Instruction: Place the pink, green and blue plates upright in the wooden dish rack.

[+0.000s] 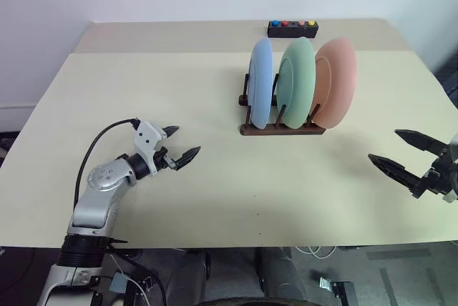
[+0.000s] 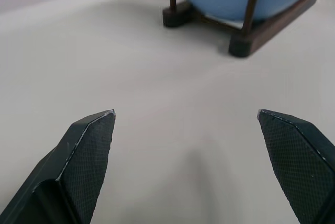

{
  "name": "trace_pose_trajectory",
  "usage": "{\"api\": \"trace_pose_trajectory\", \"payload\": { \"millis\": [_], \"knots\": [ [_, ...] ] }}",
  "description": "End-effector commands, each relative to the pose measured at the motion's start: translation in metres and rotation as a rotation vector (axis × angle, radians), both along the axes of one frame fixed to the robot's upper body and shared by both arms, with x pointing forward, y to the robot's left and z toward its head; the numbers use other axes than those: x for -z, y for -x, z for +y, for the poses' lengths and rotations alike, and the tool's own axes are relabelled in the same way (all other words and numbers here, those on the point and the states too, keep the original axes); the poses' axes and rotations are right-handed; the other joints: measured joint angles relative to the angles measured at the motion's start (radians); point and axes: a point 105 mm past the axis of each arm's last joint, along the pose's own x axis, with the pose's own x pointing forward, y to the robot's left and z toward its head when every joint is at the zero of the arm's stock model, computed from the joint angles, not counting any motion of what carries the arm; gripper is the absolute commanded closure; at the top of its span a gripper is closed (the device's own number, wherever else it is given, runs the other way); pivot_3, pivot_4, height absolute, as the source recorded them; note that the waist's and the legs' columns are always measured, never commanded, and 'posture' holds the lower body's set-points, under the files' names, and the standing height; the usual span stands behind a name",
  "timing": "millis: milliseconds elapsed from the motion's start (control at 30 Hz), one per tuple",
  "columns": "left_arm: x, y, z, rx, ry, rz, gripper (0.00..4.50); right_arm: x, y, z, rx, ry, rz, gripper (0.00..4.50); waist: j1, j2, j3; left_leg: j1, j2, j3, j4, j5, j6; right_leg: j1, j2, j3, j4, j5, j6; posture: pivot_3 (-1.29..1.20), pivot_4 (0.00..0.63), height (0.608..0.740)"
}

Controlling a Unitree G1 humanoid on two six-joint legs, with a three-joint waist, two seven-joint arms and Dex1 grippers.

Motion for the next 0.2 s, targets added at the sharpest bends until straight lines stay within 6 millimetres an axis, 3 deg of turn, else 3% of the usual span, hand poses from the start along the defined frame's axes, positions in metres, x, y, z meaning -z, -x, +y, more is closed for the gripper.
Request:
{"api": "trace_pose_trajectory", "payload": {
  "millis": [33, 200],
  "knots": [
    [-0.0065, 0.0025, 0.001, 0.0, 0.002, -0.04, 0.0, 0.0062, 0.0008, -0.0006, 0.002, 0.025, -0.014, 0.08, 0.002, 0.0, 0.0, 0.0, 0.0, 0.0, 0.0, 0.0, 0.0, 0.0, 0.0, 0.0, 0.0, 0.0, 0.0, 0.0, 0.15, 0.74],
    [-0.0028, 0.0028, -0.0042, -0.02, 0.02, -0.047, 0.0, 0.0147, -0.006, -0.0021, -0.002, 0.015, 0.004, 0.08, 0.002, 0.0, 0.0, 0.0, 0.0, 0.0, 0.0, 0.0, 0.0, 0.0, 0.0, 0.0, 0.0, 0.0, 0.0, 0.0, 0.15, 0.74]
  ]
}}
